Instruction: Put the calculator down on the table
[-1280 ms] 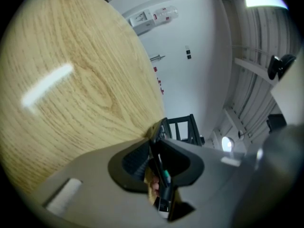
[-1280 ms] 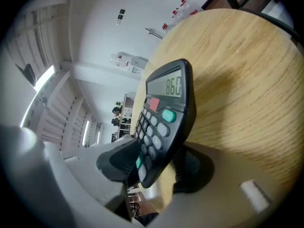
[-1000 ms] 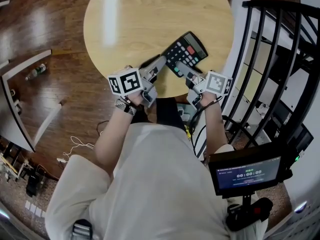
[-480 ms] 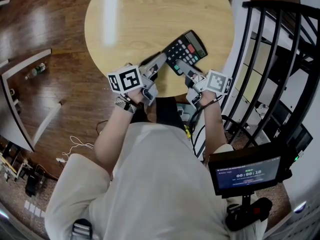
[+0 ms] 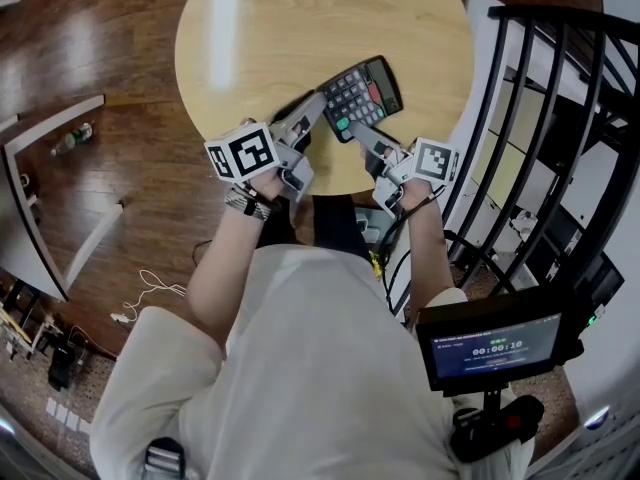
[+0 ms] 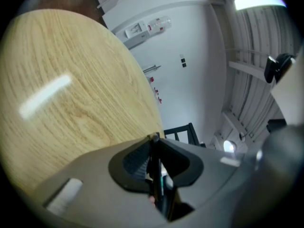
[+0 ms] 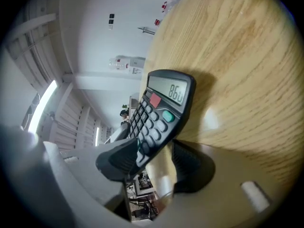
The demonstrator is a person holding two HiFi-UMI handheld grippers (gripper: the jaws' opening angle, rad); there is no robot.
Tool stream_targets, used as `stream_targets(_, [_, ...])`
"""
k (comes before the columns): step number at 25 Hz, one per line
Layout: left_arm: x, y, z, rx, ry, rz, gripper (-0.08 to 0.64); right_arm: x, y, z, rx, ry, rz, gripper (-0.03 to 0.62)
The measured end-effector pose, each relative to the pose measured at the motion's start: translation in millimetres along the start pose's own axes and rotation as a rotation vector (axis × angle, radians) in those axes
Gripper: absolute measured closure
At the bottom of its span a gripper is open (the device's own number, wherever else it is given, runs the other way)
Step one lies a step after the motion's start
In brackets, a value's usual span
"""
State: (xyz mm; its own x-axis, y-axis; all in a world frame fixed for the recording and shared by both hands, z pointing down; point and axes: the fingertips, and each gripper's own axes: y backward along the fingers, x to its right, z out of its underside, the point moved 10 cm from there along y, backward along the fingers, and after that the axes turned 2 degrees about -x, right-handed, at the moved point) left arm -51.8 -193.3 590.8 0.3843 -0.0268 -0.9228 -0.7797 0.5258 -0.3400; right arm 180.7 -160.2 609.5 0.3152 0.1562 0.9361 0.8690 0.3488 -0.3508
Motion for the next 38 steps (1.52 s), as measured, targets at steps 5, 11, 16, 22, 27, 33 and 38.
stream_targets(5, [-3.6, -2.4, -25.4, 0.053, -0.025, 0.006, 0.492, 5.1, -0.3, 3.0, -0.03, -0.003, -0.056, 0.378])
stream_targets(11, [-11.1, -15.1, -34.4, 0.027, -0.112, -0.048, 0.489, 7.5, -7.9, 9.5, -0.04, -0.046, -0.205, 0.45])
stream_targets(16, [-11.4, -17.6, -38.2, 0.03, -0.168, -0.145, 0.482, 2.6, -19.5, 10.4, -0.053, -0.041, -0.229, 0.451])
stream_targets(22, [-7.5, -22.4, -37.3, 0.026, -0.299, -0.245, 0.468, 1.4, -23.4, 7.3, -0.06, -0.045, -0.234, 0.451])
stream_targets(27, [-3.6, -20.6, -34.4, 0.026, -0.37, -0.301, 0.466, 0.7, -17.6, 7.3, -0.054, -0.038, -0.229, 0.451])
stream_targets(33, [0.4, -17.5, -36.6, 0.029, -0.423, -0.306, 0.466, -5.5, -15.9, 4.8, -0.043, 0.001, -0.221, 0.463])
stream_targets(38, [14.2, -16.4, -32.9, 0.006, -0.549, -0.322, 0.514, -20.1, -11.5, 1.4, 0.018, 0.09, -0.132, 0.505])
